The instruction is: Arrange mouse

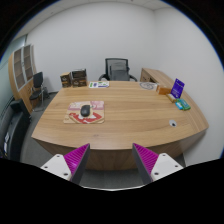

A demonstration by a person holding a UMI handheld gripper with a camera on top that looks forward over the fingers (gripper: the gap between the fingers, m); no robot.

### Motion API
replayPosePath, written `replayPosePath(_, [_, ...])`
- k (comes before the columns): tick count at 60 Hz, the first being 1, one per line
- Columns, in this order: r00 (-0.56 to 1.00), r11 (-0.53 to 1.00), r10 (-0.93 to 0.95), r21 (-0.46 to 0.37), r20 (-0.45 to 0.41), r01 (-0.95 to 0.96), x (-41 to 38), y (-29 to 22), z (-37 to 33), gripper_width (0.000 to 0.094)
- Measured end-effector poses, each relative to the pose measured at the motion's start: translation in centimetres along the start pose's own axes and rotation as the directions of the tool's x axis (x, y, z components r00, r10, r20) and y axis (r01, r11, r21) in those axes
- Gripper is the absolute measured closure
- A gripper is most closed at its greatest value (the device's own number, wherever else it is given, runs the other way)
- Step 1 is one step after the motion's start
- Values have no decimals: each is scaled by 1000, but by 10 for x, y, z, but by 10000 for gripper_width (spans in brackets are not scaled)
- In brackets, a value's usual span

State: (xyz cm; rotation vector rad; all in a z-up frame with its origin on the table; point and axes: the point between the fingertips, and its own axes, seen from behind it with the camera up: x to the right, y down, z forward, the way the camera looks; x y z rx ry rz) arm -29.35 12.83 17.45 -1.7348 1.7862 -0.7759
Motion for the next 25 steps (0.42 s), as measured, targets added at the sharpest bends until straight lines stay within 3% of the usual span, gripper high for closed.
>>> replayPosePath(25, [998, 998, 37, 44, -45, -35, 41, -5, -12, 64])
